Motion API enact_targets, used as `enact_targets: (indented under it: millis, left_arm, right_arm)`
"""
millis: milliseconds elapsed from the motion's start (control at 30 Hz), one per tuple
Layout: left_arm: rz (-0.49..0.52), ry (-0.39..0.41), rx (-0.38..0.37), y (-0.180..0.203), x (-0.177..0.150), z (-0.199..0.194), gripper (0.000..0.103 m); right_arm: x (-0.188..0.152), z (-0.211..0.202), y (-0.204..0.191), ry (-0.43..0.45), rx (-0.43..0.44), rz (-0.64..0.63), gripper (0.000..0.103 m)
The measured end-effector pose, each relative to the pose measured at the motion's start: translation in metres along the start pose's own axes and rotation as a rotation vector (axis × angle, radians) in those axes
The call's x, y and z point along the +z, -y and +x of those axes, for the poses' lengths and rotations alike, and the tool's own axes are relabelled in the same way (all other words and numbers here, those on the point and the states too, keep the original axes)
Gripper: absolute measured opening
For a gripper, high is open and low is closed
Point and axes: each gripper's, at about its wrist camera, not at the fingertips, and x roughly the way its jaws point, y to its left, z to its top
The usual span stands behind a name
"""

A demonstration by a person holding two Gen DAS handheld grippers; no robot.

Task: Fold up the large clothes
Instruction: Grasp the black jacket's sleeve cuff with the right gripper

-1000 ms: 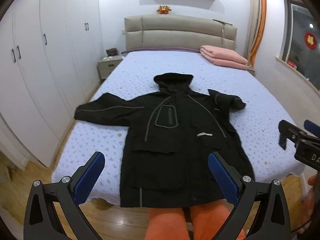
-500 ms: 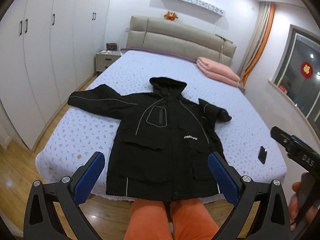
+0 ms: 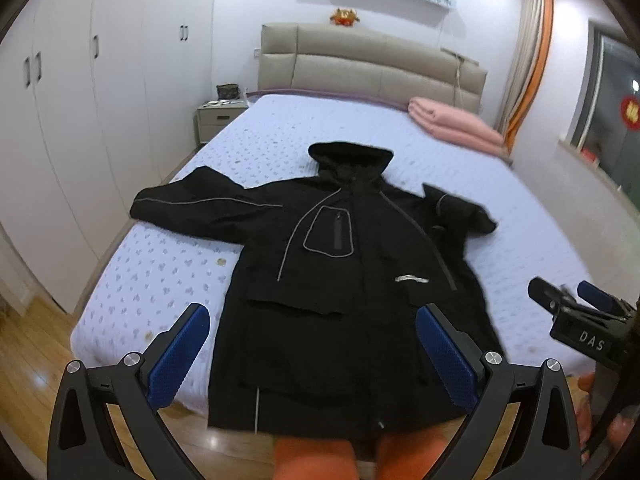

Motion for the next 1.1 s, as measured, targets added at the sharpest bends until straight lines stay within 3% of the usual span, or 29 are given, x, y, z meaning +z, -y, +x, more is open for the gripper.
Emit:
enact_targets:
  millis: [133, 267, 367, 567, 833, 967, 1100]
  left_arm:
    - [0.063, -0.028, 0.002, 0.028, 0.016, 0.081, 0.103]
    - [0.114, -0.105, -0.036, 0.062, 0.041, 0.176, 0.103]
    - [0.154, -0.167, -0.045, 0.090, 0.057, 0.228, 0.103]
    - [0.229, -0.257, -0.061, 0.142, 0.075, 0.282, 0.103]
    - [0.212, -0.314, -0.104, 0.205, 0.116, 0.321, 0.103]
    - [0.201, -0.331, -0.086, 0.232, 0.131, 0.345, 0.103]
    - [0.166, -0.358, -0.069, 0.246, 0.140, 0.366, 0.103]
  right_arm:
    - [0.013, 0.075, 0.020, -0.045, 0.004, 0.034, 0.103]
    - [0.046, 0.160, 0.047, -0.084, -0.018, 0.109, 0.103]
    - [0.061, 0.196, 0.068, -0.116, 0.000, 0.189, 0.103]
    - [0.103, 0.228, 0.128, -0.130, -0.062, 0.246, 0.103]
    - [0.181, 0.298, 0.228, -0.182, -0.105, 0.295, 0.103]
    - [0.205, 0.352, 0.266, -0.246, -0.054, 0.326, 0.089]
    - [0.211, 0.410, 0.292, -0.357, 0.041, 0.399, 0.086]
